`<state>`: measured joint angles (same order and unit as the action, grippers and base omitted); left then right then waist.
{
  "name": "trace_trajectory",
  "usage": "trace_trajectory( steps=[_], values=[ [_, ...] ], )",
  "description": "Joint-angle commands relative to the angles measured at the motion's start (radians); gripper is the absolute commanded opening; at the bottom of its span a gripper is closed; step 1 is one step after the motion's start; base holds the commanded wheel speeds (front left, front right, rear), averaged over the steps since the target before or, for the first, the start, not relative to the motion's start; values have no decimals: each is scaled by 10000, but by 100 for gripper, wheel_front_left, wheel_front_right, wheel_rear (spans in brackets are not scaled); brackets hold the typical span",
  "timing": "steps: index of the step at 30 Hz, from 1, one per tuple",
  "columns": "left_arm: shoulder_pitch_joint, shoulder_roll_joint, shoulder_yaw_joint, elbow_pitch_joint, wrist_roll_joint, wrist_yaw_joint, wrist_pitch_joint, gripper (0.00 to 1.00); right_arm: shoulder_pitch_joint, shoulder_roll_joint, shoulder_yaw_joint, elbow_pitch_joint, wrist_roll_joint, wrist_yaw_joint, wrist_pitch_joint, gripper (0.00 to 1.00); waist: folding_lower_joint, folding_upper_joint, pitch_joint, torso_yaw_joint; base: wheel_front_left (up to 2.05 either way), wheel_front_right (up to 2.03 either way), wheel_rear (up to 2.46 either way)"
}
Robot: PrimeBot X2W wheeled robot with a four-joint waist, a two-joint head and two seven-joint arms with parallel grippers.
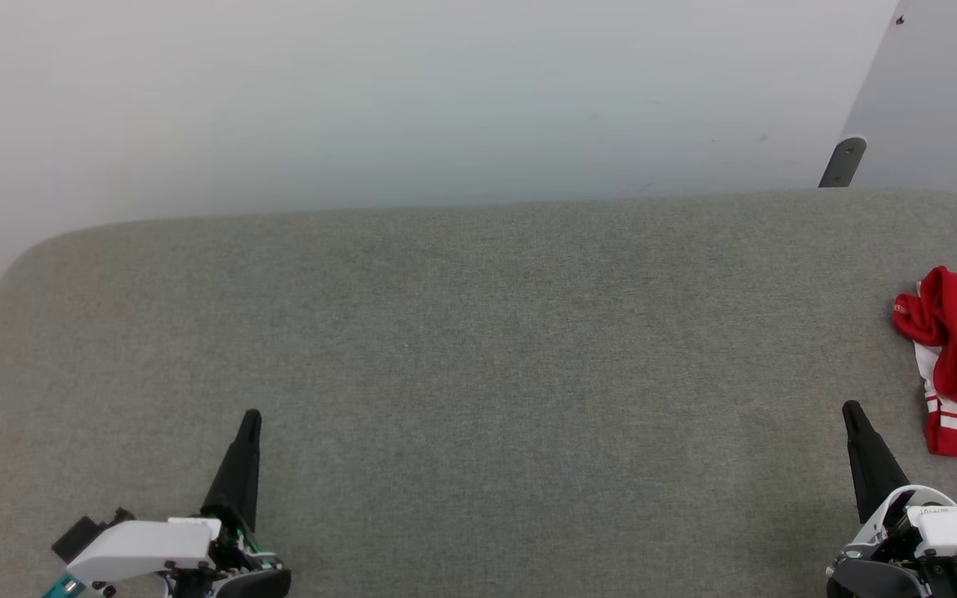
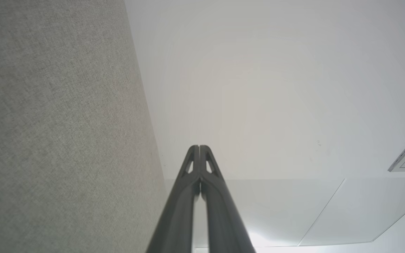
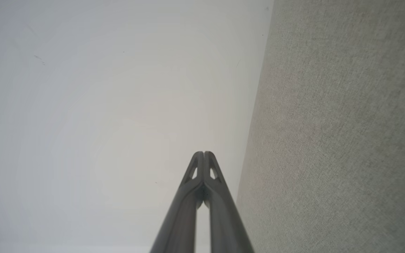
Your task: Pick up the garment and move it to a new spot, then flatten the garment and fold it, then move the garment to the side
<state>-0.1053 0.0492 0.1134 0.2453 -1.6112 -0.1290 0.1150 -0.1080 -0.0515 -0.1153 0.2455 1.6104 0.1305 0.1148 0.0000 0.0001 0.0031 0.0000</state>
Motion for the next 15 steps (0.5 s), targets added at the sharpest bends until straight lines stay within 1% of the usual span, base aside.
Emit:
trace_trajectory(
  steps=[1, 15],
  values=[
    [-90, -7, 20, 7, -33, -32, 19, 0, -29, 35, 3, -25, 47, 4, 23, 0, 0, -1, 0, 0, 0, 0, 0],
    [-90, -7, 21, 6, -33, -32, 19, 0, -29, 35, 4, -25, 48, 4, 22, 0, 0, -1, 0, 0, 0, 0, 0]
  ],
)
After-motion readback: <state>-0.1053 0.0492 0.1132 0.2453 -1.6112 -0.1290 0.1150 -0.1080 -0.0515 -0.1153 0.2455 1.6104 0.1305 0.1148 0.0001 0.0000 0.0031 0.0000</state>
